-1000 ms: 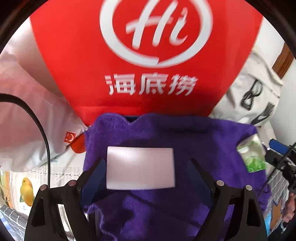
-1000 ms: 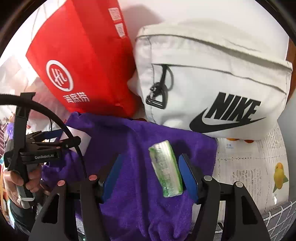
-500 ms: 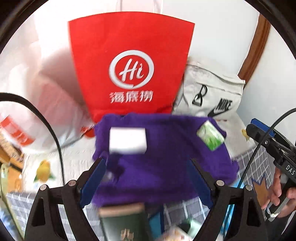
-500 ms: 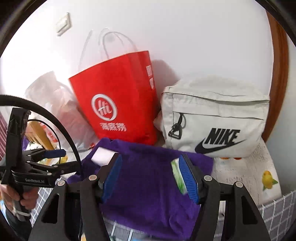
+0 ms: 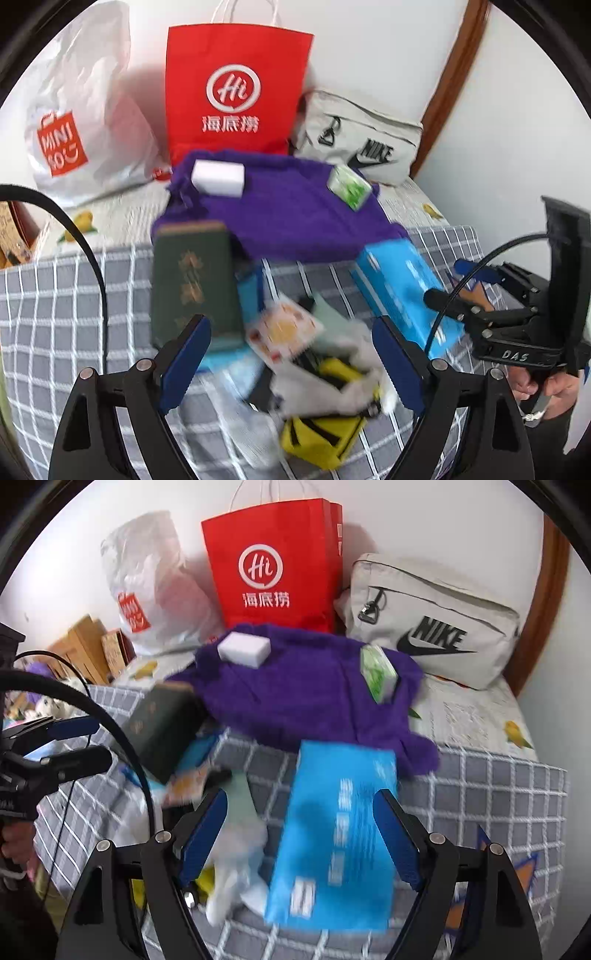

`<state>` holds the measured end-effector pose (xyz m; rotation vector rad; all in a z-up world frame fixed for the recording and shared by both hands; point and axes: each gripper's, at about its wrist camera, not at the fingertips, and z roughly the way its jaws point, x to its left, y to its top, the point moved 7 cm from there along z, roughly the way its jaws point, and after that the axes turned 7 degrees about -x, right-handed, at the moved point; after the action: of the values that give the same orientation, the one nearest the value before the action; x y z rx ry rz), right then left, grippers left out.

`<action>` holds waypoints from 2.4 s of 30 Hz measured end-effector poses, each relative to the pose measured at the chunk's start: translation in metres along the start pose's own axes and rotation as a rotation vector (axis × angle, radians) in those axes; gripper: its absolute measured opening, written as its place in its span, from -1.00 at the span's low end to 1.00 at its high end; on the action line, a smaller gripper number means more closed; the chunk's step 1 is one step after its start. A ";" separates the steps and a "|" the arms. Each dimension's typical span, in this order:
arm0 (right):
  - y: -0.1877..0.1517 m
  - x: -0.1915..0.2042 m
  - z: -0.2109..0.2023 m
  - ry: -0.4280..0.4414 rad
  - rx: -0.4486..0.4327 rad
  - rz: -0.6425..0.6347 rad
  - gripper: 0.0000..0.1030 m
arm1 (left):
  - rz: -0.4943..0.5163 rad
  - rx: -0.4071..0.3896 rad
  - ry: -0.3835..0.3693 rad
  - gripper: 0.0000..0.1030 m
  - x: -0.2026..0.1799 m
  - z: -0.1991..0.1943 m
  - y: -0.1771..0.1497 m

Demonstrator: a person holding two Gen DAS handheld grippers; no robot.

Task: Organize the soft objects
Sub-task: 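Move both grippers back to the white cloths and gloves on the table, then grasp the white cloth with the left gripper while the right gripper grasps a white glove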

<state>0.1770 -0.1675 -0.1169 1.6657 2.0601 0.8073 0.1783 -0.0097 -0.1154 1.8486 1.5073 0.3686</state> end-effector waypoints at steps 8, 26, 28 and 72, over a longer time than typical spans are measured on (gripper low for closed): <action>-0.041 -0.008 -0.059 -0.025 -0.098 0.001 0.63 | 0.039 0.052 0.009 0.70 -0.021 0.010 -0.053; -0.082 -0.016 -0.107 0.008 -0.142 0.097 0.63 | 0.059 0.092 0.039 -0.39 -0.032 0.034 -0.068; -0.084 -0.016 -0.107 0.027 -0.140 0.111 0.63 | 0.044 0.080 0.023 -0.44 -0.030 0.025 -0.066; -0.034 0.041 0.006 0.143 0.062 -0.022 -0.70 | -0.157 -0.005 0.009 -0.48 0.067 -0.005 -0.050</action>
<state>0.1450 -0.1315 -0.1403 1.6588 2.2168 0.8876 0.1571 0.0578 -0.1601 1.7138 1.6433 0.3060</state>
